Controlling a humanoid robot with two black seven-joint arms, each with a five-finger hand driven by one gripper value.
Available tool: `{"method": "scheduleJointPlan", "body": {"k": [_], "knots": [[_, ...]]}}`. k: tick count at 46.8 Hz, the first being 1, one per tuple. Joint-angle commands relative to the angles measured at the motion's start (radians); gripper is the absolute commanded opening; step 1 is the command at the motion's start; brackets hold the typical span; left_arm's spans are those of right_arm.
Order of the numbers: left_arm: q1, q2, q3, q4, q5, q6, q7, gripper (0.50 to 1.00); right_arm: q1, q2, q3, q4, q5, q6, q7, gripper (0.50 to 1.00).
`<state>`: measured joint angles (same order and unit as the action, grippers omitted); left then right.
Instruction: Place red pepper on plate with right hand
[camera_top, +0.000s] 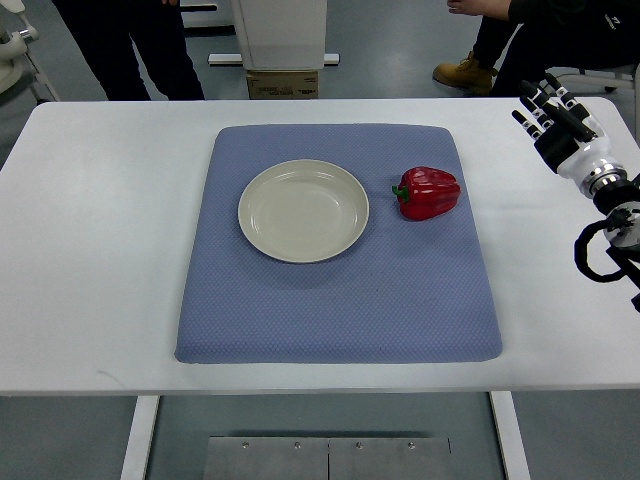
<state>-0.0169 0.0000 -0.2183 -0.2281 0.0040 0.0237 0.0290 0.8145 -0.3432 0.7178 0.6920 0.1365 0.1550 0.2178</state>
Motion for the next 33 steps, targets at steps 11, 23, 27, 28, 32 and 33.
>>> {"method": "scheduleJointPlan", "body": {"k": [11,23,27,28,32,33], "knots": [[-0.023,0.000,-0.003,0.001,0.007,0.001,-0.017,1.000,-0.002,0.003,0.000,0.000,0.000,0.000,0.000,1.000],[-0.011,0.000,-0.001,0.001,0.007,0.001,-0.017,1.000,-0.003,0.003,-0.001,0.000,0.000,0.000,0.000,1.000],[-0.011,0.000,-0.001,0.001,0.007,0.001,-0.017,1.000,-0.003,0.003,-0.001,-0.002,0.000,0.000,0.000,1.000],[-0.011,0.000,-0.001,0.001,0.007,0.001,-0.017,1.000,-0.005,0.003,0.000,-0.003,0.000,0.000,0.000,1.000],[-0.011,0.000,-0.001,0.001,0.007,0.001,-0.017,1.000,-0.003,0.006,0.000,-0.008,0.000,-0.002,0.000,1.000],[-0.011,0.000,-0.001,0.001,0.007,0.001,-0.017,1.000,-0.003,0.007,0.000,-0.008,0.000,-0.002,0.000,1.000]]}}
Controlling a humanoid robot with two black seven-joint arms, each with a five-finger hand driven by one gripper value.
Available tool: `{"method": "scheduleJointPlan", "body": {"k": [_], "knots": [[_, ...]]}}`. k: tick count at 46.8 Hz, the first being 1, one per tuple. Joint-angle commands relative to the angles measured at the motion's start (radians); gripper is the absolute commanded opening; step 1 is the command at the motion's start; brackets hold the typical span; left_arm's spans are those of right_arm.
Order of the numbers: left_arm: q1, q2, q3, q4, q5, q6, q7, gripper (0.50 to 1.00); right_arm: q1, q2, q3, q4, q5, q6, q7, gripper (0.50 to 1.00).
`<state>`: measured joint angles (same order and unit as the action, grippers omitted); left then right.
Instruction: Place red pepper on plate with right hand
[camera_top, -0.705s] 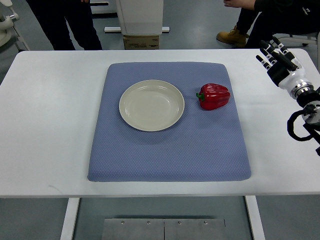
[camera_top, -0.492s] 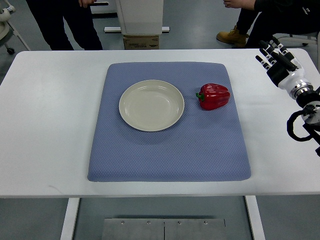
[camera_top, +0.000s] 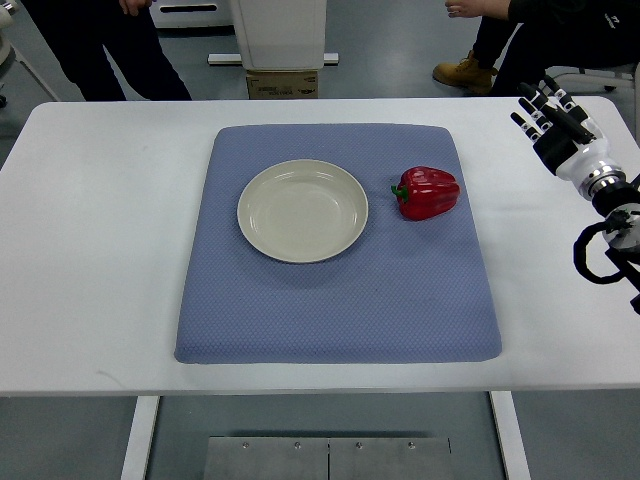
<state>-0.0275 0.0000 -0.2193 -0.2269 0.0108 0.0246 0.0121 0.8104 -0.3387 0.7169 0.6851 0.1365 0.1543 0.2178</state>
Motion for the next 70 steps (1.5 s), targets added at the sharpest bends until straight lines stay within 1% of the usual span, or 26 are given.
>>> {"method": "scheduleJointPlan", "body": {"k": [1,14,30,33,37,43,49,54,58,61,64,66,70], "knots": [[0.000,0.000,0.000,0.000,0.000,0.000,0.000,1.000,0.001,0.006,0.001,-0.001,0.000,-0.001,0.000,1.000],[0.000,0.000,0.000,0.000,0.000,0.000,0.000,1.000,0.003,0.023,0.001,-0.032,0.000,-0.002,0.003,1.000],[0.000,0.000,0.000,0.000,0.000,0.000,0.000,1.000,0.004,0.024,0.001,-0.041,-0.008,0.005,0.002,1.000],[0.000,0.000,0.000,0.000,0.000,0.000,0.000,1.000,0.001,0.029,0.001,-0.044,-0.008,-0.004,0.002,1.000],[0.000,0.000,0.000,0.000,0.000,0.000,0.000,1.000,0.006,0.063,0.001,-0.052,-0.009,-0.004,0.002,1.000],[0.000,0.000,0.000,0.000,0.000,0.000,0.000,1.000,0.010,0.089,0.010,-0.078,-0.008,-0.002,0.014,1.000],[0.000,0.000,0.000,0.000,0.000,0.000,0.000,1.000,0.004,0.092,0.013,-0.082,-0.008,-0.002,0.012,1.000],[0.000,0.000,0.000,0.000,0.000,0.000,0.000,1.000,0.004,0.083,0.018,-0.082,-0.006,0.011,0.014,1.000],[0.000,0.000,0.000,0.000,0.000,0.000,0.000,1.000,0.006,0.078,0.018,-0.093,-0.006,0.010,0.026,1.000],[0.000,0.000,0.000,0.000,0.000,0.000,0.000,1.000,0.009,0.076,0.018,-0.104,-0.006,0.011,0.054,1.000],[0.000,0.000,0.000,0.000,0.000,0.000,0.000,1.000,0.010,0.069,0.015,-0.099,-0.009,0.019,0.090,1.000],[0.000,0.000,0.000,0.000,0.000,0.000,0.000,1.000,0.012,0.055,0.012,-0.095,-0.011,0.036,0.101,1.000],[0.000,0.000,0.000,0.000,0.000,0.000,0.000,1.000,0.012,0.018,0.003,-0.072,-0.012,0.094,0.095,1.000]]}}
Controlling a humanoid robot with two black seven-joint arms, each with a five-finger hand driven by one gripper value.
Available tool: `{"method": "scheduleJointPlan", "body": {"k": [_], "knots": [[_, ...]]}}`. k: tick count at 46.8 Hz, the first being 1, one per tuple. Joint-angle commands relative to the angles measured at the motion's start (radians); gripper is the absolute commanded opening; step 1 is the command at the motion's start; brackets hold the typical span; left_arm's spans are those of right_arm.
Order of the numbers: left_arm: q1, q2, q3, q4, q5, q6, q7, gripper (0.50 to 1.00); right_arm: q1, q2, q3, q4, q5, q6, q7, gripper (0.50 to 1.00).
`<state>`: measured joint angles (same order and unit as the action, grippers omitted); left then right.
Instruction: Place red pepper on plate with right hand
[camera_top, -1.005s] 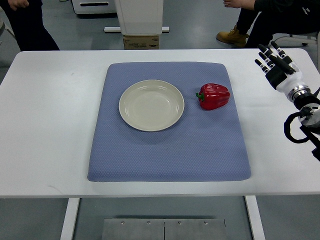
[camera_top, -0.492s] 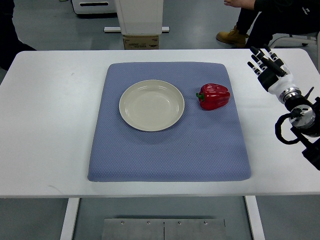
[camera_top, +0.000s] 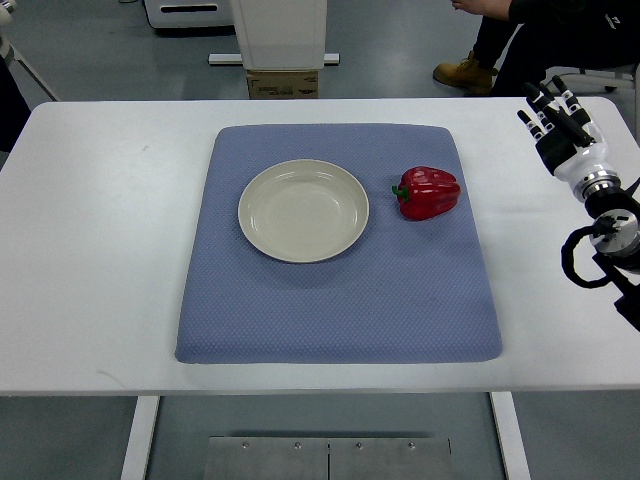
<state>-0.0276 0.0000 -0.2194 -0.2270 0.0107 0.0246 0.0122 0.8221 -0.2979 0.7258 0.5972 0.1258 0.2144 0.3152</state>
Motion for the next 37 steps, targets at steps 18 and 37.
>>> {"method": "scheduleJointPlan", "body": {"k": [18,37], "knots": [[0.000,0.000,0.000,0.000,0.000,0.000,0.000,1.000,0.051,-0.171,-0.098,0.170,-0.256,0.095,-0.002,1.000],[0.000,0.000,0.000,0.000,0.000,0.000,0.000,1.000,0.342,-0.247,-0.676,0.296,-0.514,0.053,0.005,0.998]]}}
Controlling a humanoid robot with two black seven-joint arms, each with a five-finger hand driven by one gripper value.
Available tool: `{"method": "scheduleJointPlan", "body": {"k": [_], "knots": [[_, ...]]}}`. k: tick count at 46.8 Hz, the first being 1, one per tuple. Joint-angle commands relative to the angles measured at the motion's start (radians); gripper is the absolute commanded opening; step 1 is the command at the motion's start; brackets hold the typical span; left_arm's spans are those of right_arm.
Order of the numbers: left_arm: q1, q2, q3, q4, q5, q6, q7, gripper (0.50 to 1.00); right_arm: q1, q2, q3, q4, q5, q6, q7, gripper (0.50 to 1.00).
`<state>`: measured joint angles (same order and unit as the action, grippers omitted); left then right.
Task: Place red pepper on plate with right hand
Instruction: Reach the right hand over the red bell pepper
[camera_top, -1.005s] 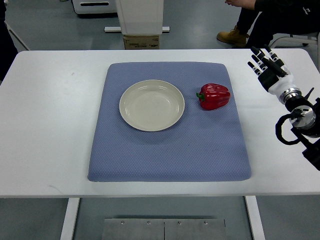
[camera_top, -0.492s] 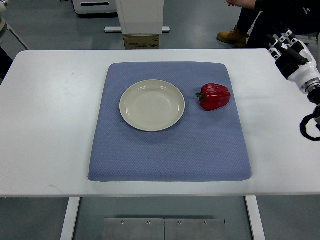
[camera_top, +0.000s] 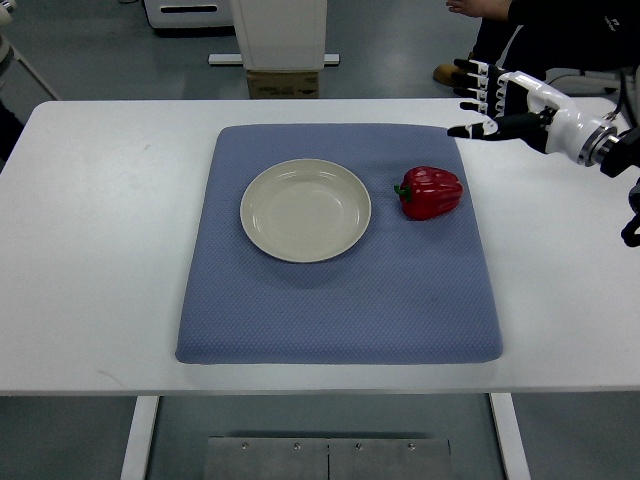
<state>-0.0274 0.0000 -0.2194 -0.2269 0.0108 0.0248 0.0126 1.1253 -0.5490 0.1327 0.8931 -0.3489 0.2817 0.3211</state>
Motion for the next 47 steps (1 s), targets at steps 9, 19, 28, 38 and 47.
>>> {"method": "scheduleJointPlan", "body": {"k": [9,19,28,38,47], "knots": [[0.000,0.000,0.000,0.000,0.000,0.000,0.000,1.000,0.159,0.035,-0.312,0.000,-0.096,-0.141,0.009,0.993],[0.000,0.000,0.000,0.000,0.000,0.000,0.000,1.000,0.283,0.073,-0.499,0.003,-0.102,-0.141,0.009,0.993],[0.000,0.000,0.000,0.000,0.000,0.000,0.000,1.000,0.399,0.153,-0.697,0.001,-0.111,-0.150,-0.013,0.987],[0.000,0.000,0.000,0.000,0.000,0.000,0.000,1.000,0.427,0.213,-0.740,-0.003,-0.116,-0.151,-0.059,0.970],[0.000,0.000,0.000,0.000,0.000,0.000,0.000,1.000,0.444,0.274,-0.774,-0.022,-0.113,-0.171,-0.140,0.943]]}}
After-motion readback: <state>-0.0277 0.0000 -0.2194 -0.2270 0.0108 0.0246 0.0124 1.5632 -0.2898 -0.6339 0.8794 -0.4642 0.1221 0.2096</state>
